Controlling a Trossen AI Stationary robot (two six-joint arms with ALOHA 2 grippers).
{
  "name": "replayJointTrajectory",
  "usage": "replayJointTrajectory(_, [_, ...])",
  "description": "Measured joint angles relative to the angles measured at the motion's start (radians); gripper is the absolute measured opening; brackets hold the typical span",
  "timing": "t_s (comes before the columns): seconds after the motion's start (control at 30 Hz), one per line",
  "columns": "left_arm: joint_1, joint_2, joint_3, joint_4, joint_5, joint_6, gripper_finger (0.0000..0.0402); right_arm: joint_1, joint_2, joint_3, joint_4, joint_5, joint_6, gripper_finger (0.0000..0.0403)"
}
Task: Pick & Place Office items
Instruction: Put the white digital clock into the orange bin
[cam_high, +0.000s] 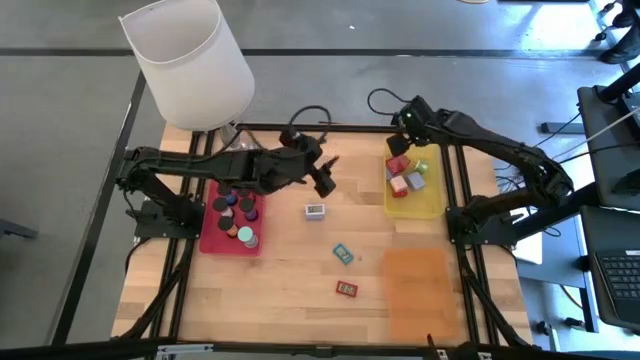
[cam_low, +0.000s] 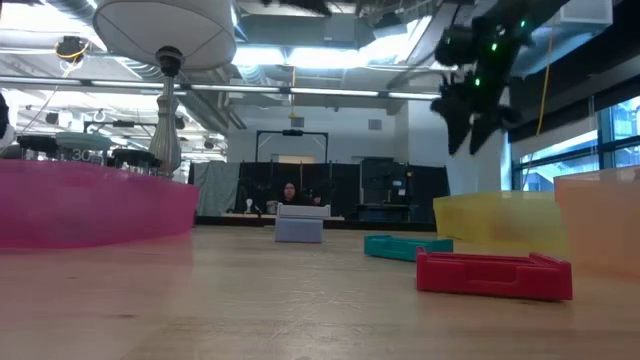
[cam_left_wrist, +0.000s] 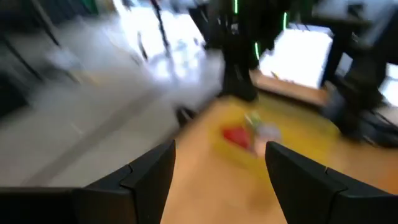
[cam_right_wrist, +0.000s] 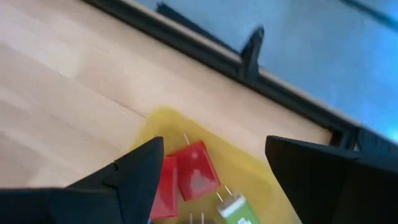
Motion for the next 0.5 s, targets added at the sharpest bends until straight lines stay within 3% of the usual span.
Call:
replayJointTrajectory(0.17, [0.074, 0.0, -0.024, -0.164, 0.245, -0.119, 0.0246, 0.038, -0.089, 0.023, -0.002, 0.0, -0.027, 0.0286])
replayJointTrajectory(0.4, [0.084, 0.0, -0.175, -0.179, 0.456, -0.099, 0.0246, 0.055, -0.194, 0.023, -0.056, -0.055, -0.02, 0.0286])
replayJointTrajectory(0.5, [0.042, 0.0, -0.245, -0.141, 0.471, -0.084, 0.0246, 0.055, -0.234, 0.023, -0.074, -0.071, -0.019, 0.0286])
